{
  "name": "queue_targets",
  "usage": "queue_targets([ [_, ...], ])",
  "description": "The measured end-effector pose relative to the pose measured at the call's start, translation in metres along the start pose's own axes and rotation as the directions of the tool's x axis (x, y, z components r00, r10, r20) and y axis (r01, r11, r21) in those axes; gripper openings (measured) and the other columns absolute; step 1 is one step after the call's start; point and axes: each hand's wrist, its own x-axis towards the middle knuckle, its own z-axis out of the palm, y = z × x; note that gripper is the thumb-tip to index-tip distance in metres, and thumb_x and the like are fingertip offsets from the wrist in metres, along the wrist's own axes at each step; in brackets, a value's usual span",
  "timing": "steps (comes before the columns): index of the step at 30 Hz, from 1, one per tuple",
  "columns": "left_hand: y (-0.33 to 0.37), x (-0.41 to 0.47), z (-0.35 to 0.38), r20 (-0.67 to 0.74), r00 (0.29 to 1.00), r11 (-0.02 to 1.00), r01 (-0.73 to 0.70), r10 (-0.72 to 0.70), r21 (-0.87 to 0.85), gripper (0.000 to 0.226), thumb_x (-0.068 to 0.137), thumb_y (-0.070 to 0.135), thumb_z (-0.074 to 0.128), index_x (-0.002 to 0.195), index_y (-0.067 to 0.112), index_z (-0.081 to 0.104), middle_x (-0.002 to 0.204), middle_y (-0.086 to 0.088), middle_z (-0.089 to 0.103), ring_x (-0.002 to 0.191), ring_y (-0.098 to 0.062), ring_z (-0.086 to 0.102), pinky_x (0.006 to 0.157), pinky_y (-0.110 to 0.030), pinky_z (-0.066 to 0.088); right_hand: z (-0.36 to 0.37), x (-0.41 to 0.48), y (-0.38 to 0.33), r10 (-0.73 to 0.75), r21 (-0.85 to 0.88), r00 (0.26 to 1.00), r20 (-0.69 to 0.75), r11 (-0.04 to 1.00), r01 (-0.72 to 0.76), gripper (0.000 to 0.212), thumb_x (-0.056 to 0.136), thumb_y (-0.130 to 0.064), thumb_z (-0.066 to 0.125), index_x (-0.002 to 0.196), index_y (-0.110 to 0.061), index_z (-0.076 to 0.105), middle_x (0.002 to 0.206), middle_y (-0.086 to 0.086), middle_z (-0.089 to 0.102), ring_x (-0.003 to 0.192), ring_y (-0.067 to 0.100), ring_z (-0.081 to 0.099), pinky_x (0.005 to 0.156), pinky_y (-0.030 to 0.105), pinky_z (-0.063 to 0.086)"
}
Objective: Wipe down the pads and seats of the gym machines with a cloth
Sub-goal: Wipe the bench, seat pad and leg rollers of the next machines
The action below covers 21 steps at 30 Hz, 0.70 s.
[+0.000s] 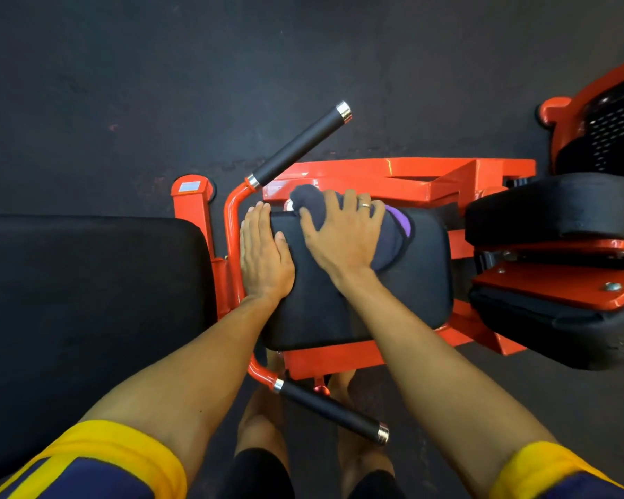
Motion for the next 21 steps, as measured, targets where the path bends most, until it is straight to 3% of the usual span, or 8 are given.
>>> queue_targets([
  [5,-0.004,0.000,0.002,0.014,0.999,0.999,-0.043,0.043,0.013,0.057,0.101,0.019,0.038,0.155,0.002,0.030,0.162,-0.012,0.031,0.154,-0.026,0.021,0.126,-0.046,0.015,0.003,-0.048,0.010,-0.212,0.053,0.977,-0.004,0.976,0.212,0.062,0.099,-0.055,0.048,0.153,-0.024,0.046,0.153,0.018,0.047,0.142,0.036,0.042,0.121,0.052,0.024],
  [8,-0.002,0.001,0.003,0.020,0.998,0.994,-0.065,0.063,0.091,0.057,0.101,0.022,0.034,0.154,0.001,0.032,0.162,-0.015,0.031,0.153,-0.033,0.022,0.126,-0.048,0.015,-0.002,-0.075,0.046,-0.301,0.044,0.953,-0.029,0.952,0.302,0.063,0.094,-0.051,0.058,0.151,-0.025,0.050,0.158,0.015,0.042,0.147,0.034,0.039,0.122,0.053,0.025],
  [10,0.000,-0.001,0.003,0.032,0.996,0.987,-0.087,0.083,0.137,0.059,0.099,0.023,0.031,0.153,0.001,0.033,0.160,-0.018,0.032,0.152,-0.036,0.023,0.125,-0.051,0.016,-0.007,-0.072,0.069,-0.263,0.002,0.963,-0.057,0.965,0.263,0.063,0.091,-0.051,0.060,0.149,-0.027,0.053,0.157,0.012,0.045,0.146,0.033,0.040,0.121,0.052,0.028],
  [15,0.001,0.000,0.002,0.049,0.989,0.975,-0.148,0.142,0.165,0.059,0.097,0.020,0.034,0.152,0.000,0.034,0.159,-0.019,0.034,0.152,-0.037,0.022,0.125,-0.052,0.014,-0.007,-0.025,0.052,0.090,-0.051,0.990,-0.109,0.994,-0.096,0.059,0.093,-0.049,0.052,0.146,-0.024,0.055,0.150,0.011,0.053,0.143,0.035,0.043,0.122,0.053,0.024],
  [18,0.004,-0.004,0.000,0.094,0.956,0.945,-0.289,0.277,0.154,0.059,0.095,0.015,0.039,0.152,0.000,0.034,0.158,-0.017,0.036,0.151,-0.031,0.025,0.126,-0.050,0.010,0.001,-0.043,0.020,0.012,-0.017,0.997,-0.072,1.000,-0.013,0.064,0.094,-0.049,0.050,0.152,-0.023,0.047,0.160,0.013,0.040,0.149,0.035,0.034,0.123,0.054,0.021],
  [21,0.013,-0.004,-0.004,0.154,0.919,0.923,-0.377,0.364,0.072,0.059,0.096,0.013,0.043,0.153,0.001,0.033,0.158,-0.015,0.036,0.152,-0.026,0.024,0.127,-0.048,0.005,0.000,-0.081,0.037,-0.117,0.008,0.992,-0.052,0.993,0.118,0.069,0.093,-0.044,0.058,0.157,-0.024,0.040,0.166,0.011,0.029,0.153,0.032,0.027,0.125,0.052,0.018],
])
